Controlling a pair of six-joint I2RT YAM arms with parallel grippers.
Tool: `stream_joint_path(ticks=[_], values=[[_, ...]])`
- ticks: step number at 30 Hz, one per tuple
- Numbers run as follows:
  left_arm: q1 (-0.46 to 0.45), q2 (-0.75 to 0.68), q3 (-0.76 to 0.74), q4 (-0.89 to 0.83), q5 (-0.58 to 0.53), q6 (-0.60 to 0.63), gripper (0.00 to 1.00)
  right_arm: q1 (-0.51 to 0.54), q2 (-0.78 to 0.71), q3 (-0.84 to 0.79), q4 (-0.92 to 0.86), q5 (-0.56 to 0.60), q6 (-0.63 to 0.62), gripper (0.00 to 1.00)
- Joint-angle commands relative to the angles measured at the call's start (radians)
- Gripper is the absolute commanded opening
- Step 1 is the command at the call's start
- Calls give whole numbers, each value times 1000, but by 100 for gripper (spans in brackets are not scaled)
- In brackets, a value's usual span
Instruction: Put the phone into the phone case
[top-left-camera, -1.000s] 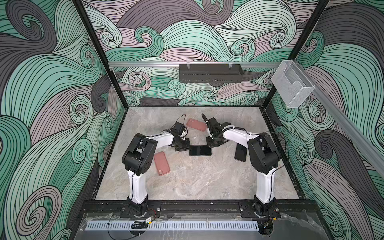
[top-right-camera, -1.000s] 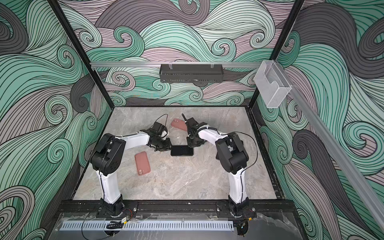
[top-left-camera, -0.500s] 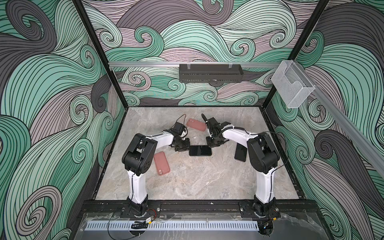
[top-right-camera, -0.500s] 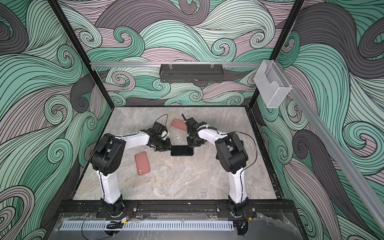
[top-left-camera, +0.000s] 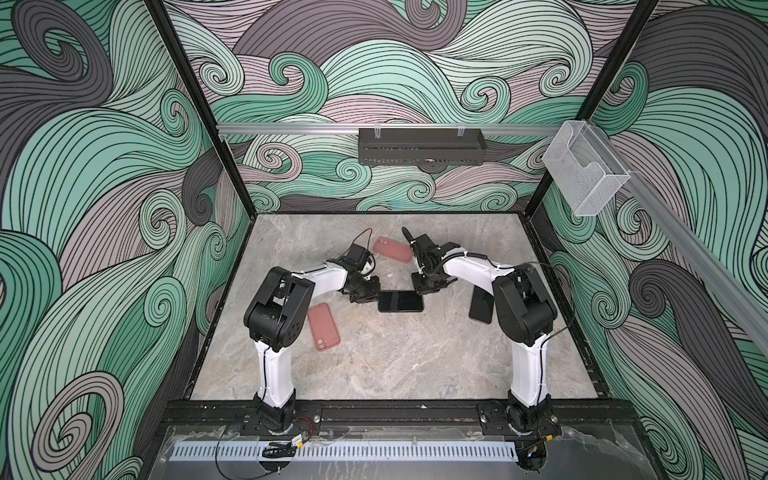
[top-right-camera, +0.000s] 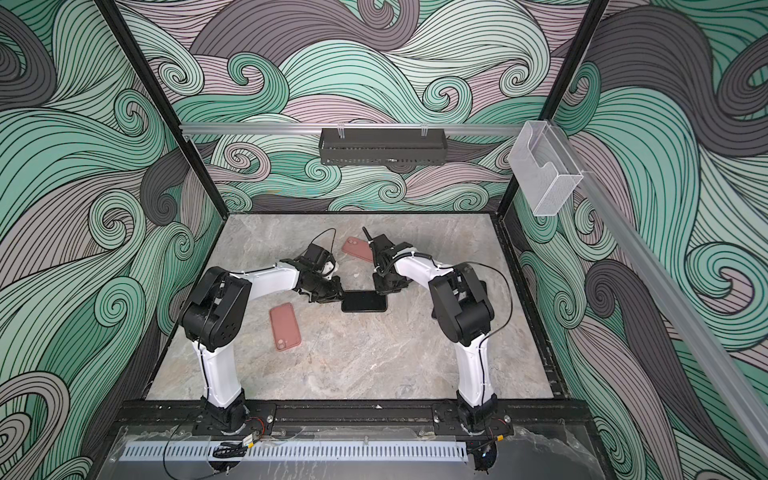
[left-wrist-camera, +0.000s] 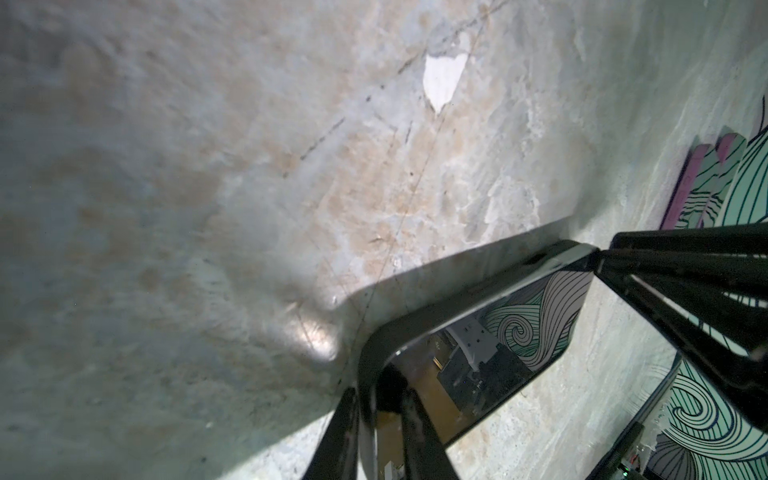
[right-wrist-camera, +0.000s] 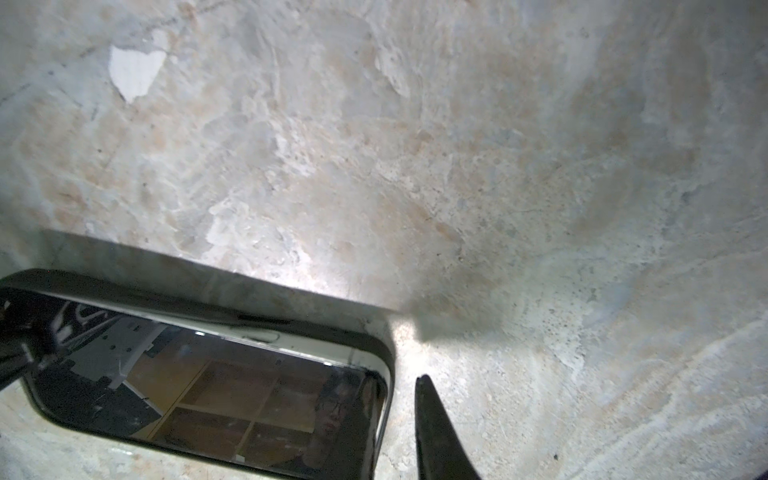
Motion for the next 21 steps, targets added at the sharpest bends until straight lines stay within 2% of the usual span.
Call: stream_joint_path(ticks=[1,21], values=[[2,6,32,-28,16,19,22,-3,90,-31,-41,35,22,20],[2,5,29,-32,17,30,21,-4,150,-108,-46,75,58,19]])
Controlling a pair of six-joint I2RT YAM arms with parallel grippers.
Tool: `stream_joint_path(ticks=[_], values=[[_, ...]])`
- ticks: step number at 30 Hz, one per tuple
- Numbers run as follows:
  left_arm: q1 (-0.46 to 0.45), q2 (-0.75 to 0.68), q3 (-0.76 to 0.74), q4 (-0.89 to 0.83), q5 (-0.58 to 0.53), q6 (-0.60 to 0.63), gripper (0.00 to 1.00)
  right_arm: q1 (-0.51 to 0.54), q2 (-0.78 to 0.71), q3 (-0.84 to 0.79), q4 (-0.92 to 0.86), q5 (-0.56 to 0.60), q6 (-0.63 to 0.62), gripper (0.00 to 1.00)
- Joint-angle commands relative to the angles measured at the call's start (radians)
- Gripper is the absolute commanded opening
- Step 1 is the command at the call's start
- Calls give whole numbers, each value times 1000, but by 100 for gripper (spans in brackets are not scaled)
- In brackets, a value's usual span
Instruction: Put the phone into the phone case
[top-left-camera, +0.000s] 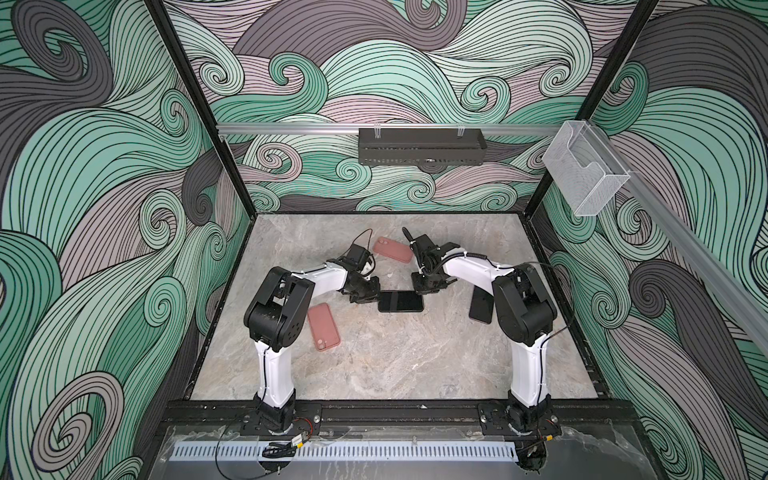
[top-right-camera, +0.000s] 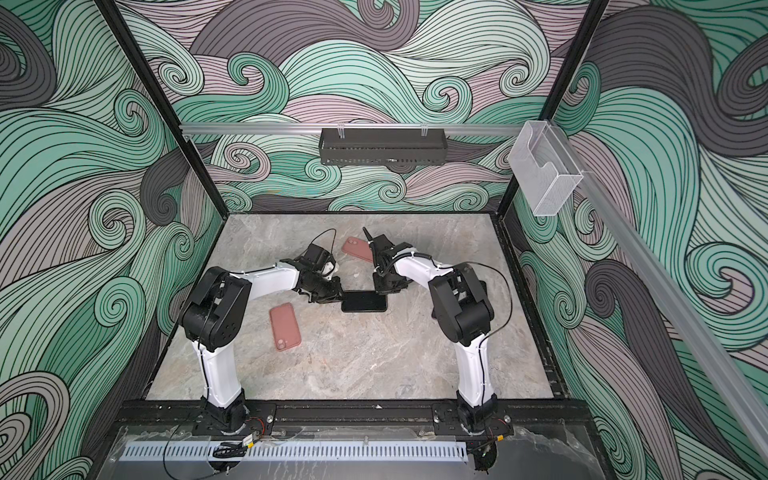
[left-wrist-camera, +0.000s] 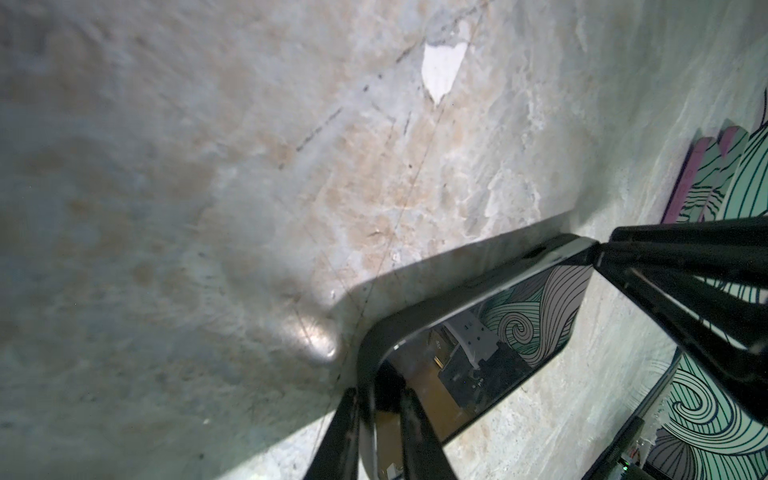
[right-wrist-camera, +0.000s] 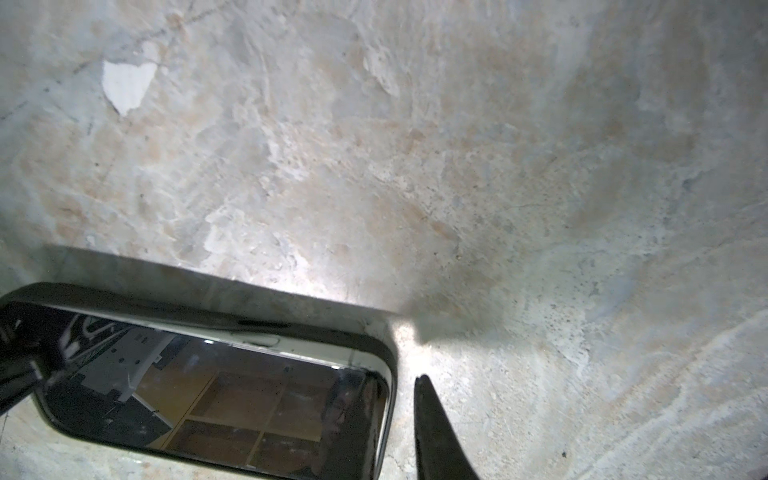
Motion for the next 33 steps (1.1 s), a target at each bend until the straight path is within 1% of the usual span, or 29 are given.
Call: stream_joint_path(ticks=[1,17,33], values=[[2,4,28,-26,11,22,21,-3,142,-99,-53,72,14,20],[2,-8,26,-16,14,18,22,16,187,-119,-76,91,25,19],[3,-19,18,-17,19,19,23,29,229,-146,-63,105,52,19]])
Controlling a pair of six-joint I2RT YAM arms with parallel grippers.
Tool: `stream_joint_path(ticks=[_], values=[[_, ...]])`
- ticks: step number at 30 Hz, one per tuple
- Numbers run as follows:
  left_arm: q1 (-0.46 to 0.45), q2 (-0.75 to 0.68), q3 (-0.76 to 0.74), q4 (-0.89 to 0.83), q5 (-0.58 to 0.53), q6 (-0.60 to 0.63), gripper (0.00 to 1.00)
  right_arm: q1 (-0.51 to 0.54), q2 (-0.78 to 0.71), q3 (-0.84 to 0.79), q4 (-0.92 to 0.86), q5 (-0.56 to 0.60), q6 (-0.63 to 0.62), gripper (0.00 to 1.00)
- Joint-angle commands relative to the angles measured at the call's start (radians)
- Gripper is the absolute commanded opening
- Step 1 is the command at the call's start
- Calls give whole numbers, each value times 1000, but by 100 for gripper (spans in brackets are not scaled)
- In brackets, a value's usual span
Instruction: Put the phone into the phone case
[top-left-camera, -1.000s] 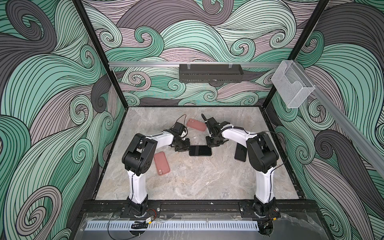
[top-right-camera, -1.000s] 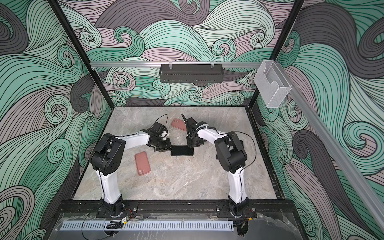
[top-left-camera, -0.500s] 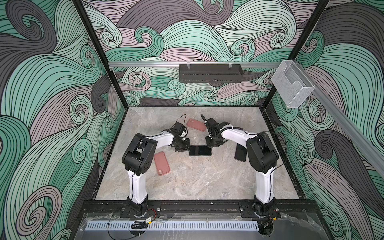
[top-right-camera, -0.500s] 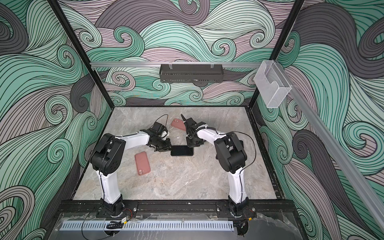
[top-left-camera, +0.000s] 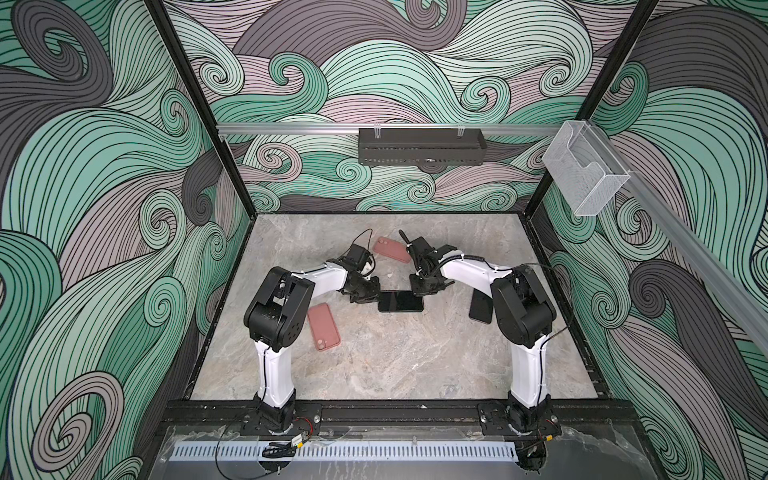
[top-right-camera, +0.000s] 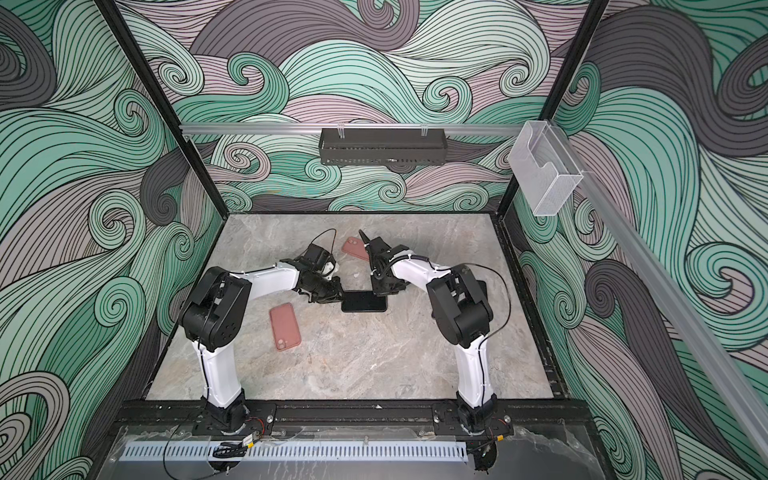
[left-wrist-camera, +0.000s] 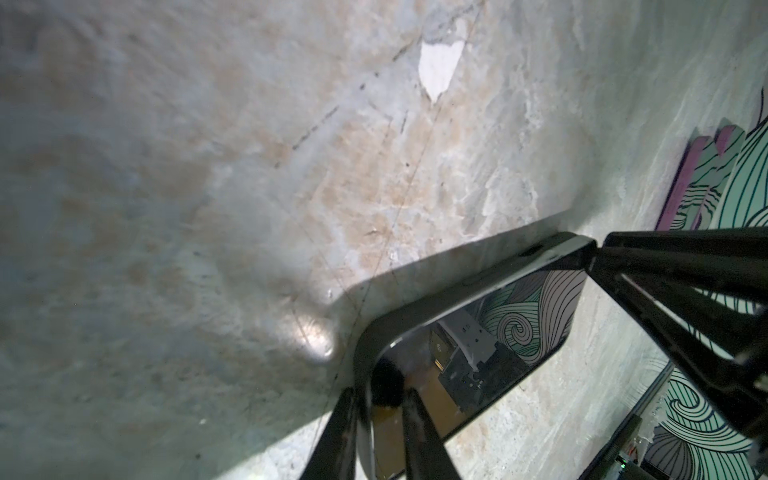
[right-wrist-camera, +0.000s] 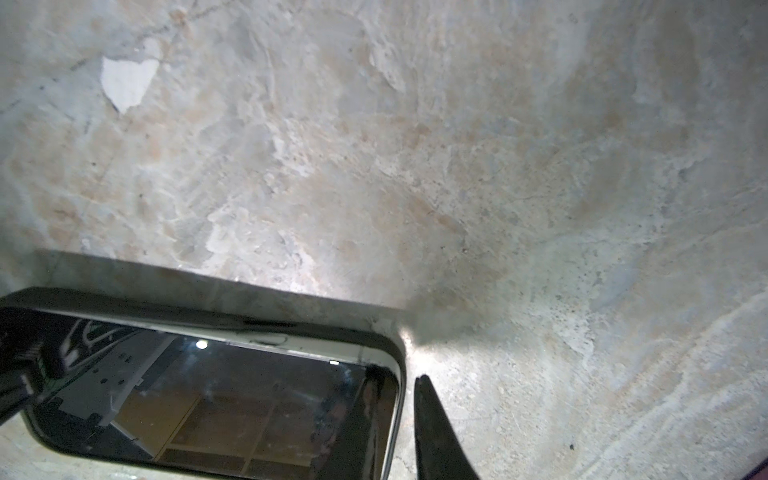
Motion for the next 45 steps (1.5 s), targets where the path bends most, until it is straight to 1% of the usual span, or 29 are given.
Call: stream_joint_path(ticks=[1,15,22,33,45], values=[[2,-21,18,-17,13,20,23,-1,228,-139,-65,56,21,20],[2,-28,19,-29,9,26,24,-3,249,-203,-25,70,45,19],[2,-28,19,-25,7,26,24,-9,230,-237,-19,78,50,19],[2,-17,19,-23,10,27,24,-9,230,-258,3,68,65,19],[3,-2,30,-29,8,29,24,-10,272,-282,54,47,75,19]])
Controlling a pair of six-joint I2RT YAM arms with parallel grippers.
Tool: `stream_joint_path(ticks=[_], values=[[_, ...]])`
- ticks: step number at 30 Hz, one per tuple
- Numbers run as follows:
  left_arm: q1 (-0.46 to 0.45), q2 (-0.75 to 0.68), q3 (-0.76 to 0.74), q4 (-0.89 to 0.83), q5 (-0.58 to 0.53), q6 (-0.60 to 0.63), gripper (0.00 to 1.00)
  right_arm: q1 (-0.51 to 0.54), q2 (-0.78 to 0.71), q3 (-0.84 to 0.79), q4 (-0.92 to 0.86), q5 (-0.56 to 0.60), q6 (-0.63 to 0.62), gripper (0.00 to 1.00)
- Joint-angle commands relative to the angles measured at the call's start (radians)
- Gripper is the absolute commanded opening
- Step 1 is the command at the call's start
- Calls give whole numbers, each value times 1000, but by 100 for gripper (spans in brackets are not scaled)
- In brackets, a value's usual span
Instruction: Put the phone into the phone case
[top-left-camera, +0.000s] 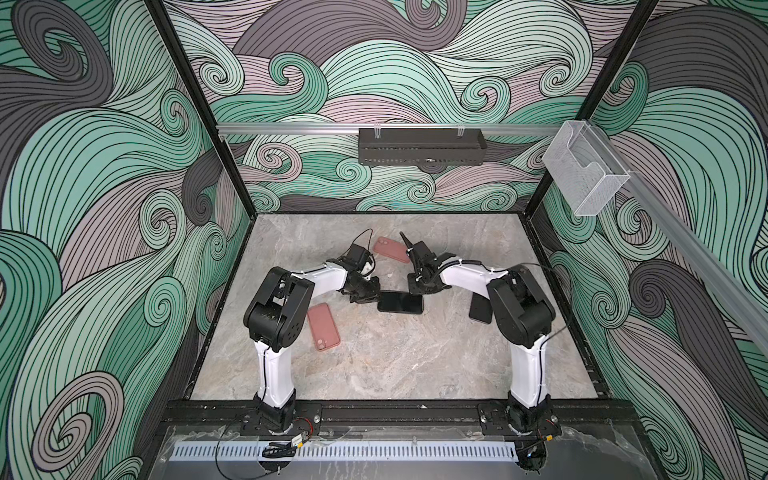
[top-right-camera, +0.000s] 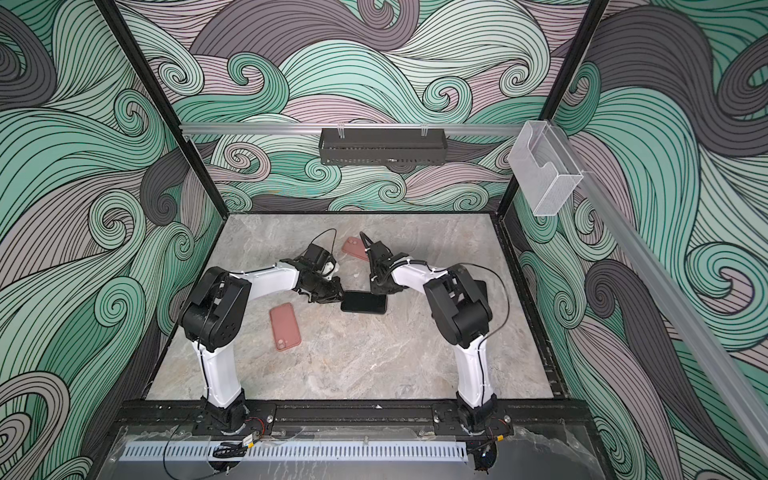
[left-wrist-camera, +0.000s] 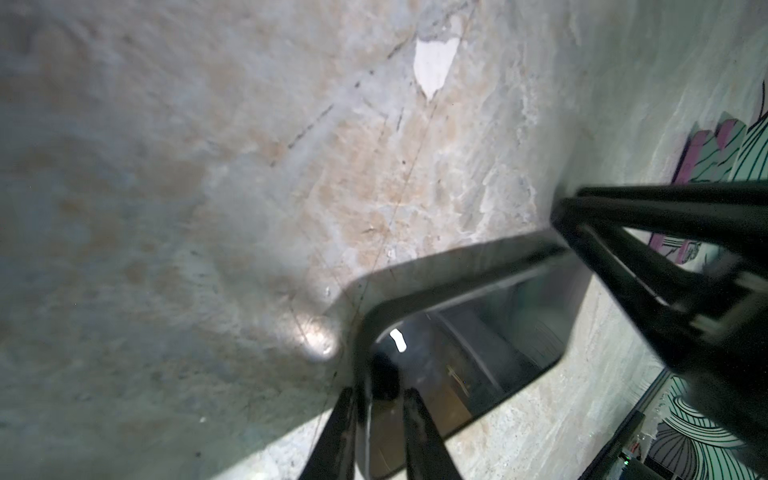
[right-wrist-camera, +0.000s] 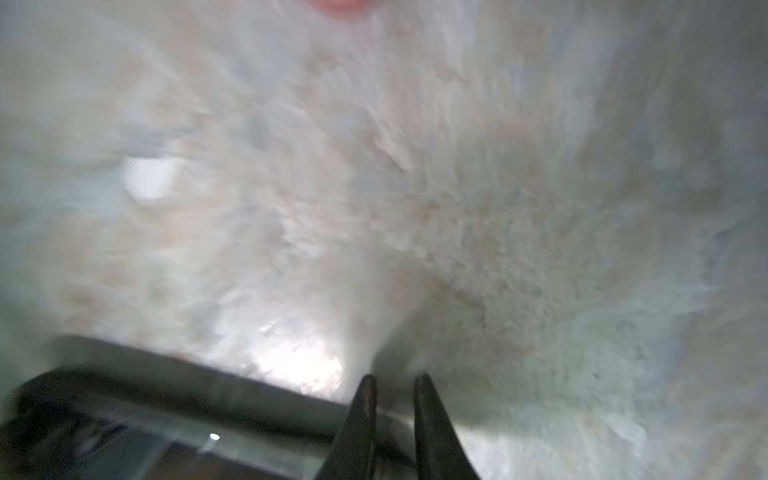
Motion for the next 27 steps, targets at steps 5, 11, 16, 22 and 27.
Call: stream_joint_path(ticks=[5,11,16,22,27], values=[[2,1,35,-33,4,16,24,-12,241,-205,-186,23,24,19],[2,-1,34,-37,0,15,25,-11,139,-213,-158,-2,-9,19],[2,-11,31,-35,-4,13,27,-14,-24,-176,-158,-27,-60,20],[2,-30,19,-31,-2,13,28,-19,-173,-110,-190,-94,-94,24],[2,-34,10,-30,10,30,28,-19,-206,-125,-224,-107,-68,26]])
